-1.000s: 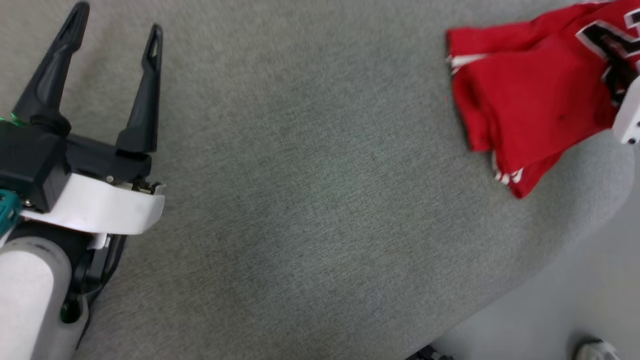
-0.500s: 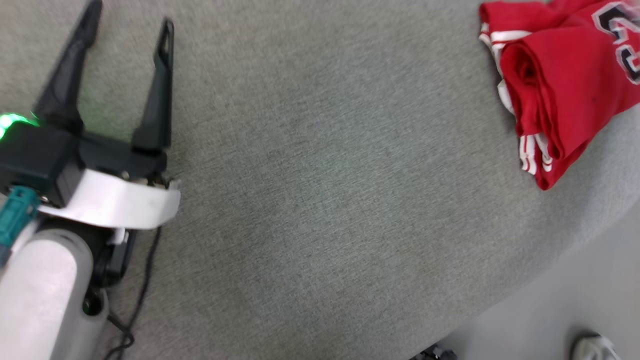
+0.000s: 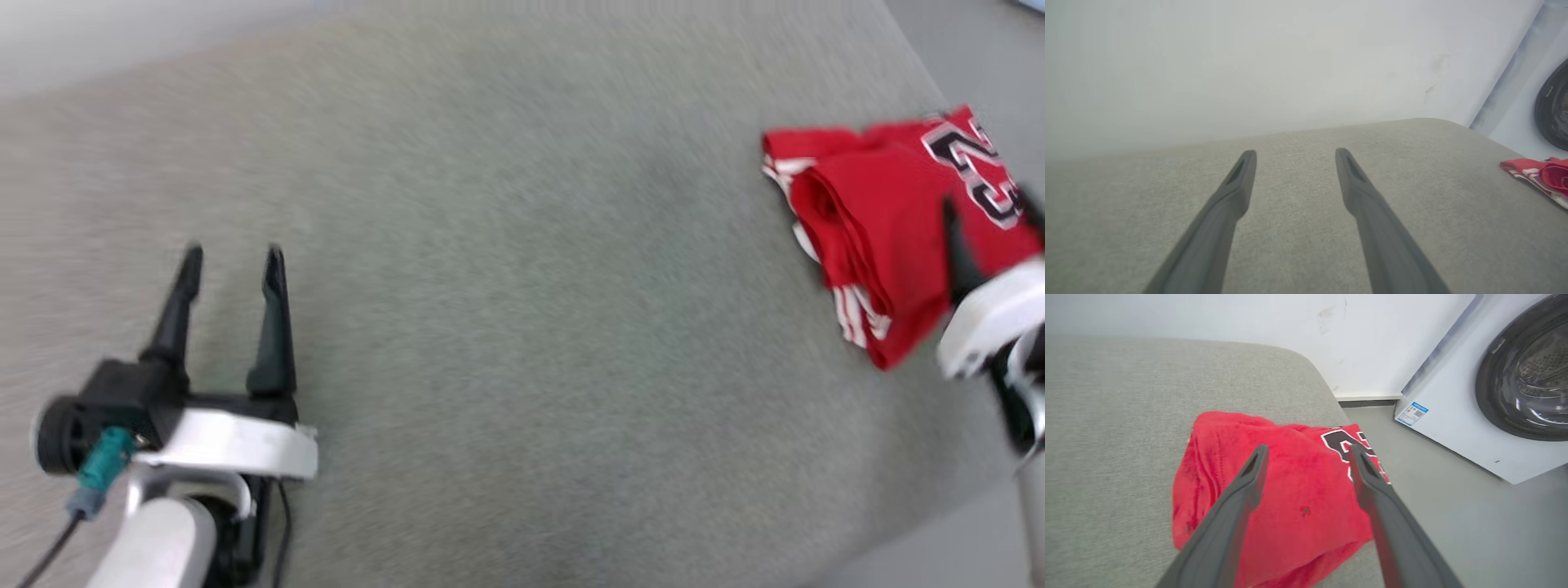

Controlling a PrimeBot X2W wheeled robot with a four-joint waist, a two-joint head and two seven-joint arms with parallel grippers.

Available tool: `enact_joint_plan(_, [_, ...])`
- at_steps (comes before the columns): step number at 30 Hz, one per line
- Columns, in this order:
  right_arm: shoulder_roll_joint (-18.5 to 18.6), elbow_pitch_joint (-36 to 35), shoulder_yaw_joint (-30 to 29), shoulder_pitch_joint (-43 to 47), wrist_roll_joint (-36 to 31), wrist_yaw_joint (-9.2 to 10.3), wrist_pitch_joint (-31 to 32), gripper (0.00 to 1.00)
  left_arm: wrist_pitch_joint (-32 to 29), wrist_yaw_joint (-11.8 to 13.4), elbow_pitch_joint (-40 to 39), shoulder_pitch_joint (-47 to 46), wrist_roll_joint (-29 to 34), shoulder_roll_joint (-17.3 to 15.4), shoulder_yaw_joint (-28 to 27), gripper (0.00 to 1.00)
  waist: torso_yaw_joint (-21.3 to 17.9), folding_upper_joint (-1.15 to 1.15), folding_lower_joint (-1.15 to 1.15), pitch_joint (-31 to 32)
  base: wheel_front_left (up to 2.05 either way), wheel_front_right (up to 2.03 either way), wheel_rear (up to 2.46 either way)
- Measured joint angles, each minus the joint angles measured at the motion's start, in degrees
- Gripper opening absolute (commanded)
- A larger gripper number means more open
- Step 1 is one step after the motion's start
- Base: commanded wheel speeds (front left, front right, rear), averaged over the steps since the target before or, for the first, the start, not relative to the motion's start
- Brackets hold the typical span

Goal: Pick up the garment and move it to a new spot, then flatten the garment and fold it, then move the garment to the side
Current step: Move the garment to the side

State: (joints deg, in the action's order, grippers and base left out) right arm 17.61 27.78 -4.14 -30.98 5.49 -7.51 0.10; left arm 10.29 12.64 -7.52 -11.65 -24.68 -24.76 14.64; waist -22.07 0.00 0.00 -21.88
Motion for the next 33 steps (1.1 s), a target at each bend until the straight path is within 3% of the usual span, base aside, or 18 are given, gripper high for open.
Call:
enact_joint_plan(5, [-3.0,-7.7,1.2,8.6,2.4,0.0,1.0,1.0,2.1,0.2,2.9,3.2,-1.2,1.9,0.1,1.0,5.3,0.0,0.0,5.0,0.0,0.0,0.0])
enact_joint_plan(17, [-7.4,-23.2,1.4,19.6,5.6,0.0,1.1,1.0,4.1,-0.1,9.6,7.1,-1.7,2.2,-1.4,1.0,16.6,0.0,0.0,15.0,0.0,0.0,0.0])
enact_joint_plan(26, [-10.8,-30.9,2.1,32.1,4.7,0.0,3.3,1.0,4.1,-0.5,12.0,13.8,-2.4,1.8,-0.9,1.0,19.4,0.0,-0.02,22.2,0.0,0.0,0.0])
enact_joint_plan(33, [-11.7,-34.7,1.8,36.2,4.3,0.01,5.1,1.0,4.1,-0.7,12.5,15.7,-2.7,2.3,0.3,1.0,19.7,0.0,-0.01,24.5,0.0,0.0,0.0])
